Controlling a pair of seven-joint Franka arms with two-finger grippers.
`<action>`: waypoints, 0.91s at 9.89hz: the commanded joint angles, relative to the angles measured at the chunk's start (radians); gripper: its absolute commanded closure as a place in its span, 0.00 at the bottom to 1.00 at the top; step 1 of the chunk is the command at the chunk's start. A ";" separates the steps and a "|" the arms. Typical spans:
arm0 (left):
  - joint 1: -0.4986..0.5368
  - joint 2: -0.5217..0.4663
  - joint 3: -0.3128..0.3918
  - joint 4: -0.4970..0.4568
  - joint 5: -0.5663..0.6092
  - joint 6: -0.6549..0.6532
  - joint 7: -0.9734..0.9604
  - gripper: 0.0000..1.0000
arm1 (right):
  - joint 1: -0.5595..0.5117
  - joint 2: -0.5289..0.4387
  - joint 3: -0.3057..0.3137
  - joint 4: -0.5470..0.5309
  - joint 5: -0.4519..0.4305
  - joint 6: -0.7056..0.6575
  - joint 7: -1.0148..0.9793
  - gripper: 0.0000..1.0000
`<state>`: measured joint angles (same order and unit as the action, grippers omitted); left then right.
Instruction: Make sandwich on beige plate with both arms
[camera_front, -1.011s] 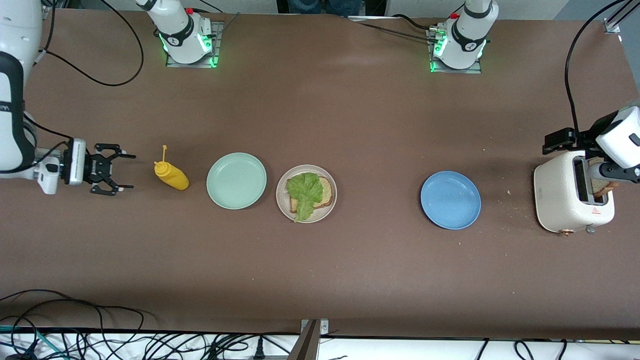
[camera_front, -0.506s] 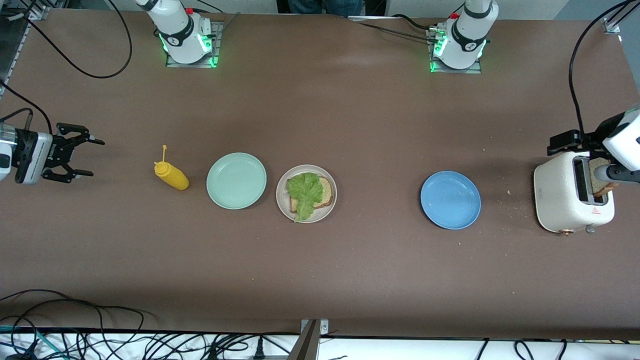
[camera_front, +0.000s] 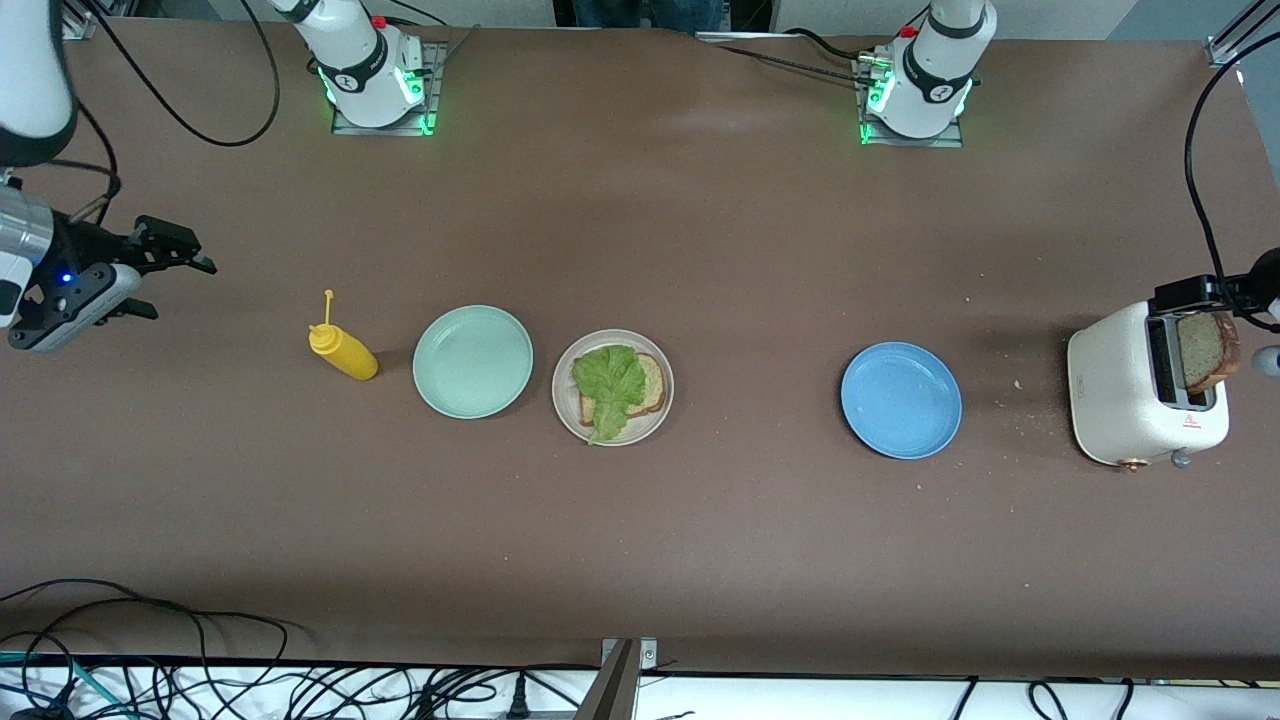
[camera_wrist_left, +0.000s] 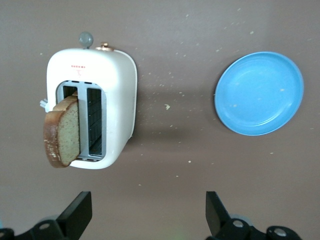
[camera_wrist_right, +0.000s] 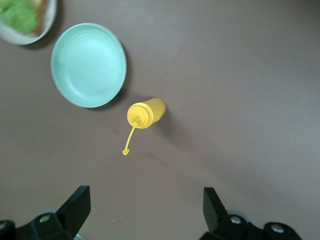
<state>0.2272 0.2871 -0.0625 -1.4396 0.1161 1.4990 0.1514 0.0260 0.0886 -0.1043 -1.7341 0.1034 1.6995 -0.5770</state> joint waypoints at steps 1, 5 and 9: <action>0.049 0.026 -0.008 -0.007 0.046 0.033 0.089 0.00 | -0.012 -0.036 0.011 0.008 -0.047 -0.040 0.240 0.00; 0.148 0.067 -0.008 -0.042 0.053 0.150 0.235 0.00 | -0.004 -0.055 0.009 0.137 -0.100 -0.133 0.573 0.00; 0.218 0.066 -0.008 -0.166 0.053 0.329 0.303 0.00 | 0.002 -0.052 -0.044 0.149 -0.023 -0.124 0.580 0.00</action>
<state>0.4249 0.3678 -0.0578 -1.5665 0.1351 1.7893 0.4232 0.0237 0.0320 -0.1208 -1.5985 0.0331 1.5826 -0.0043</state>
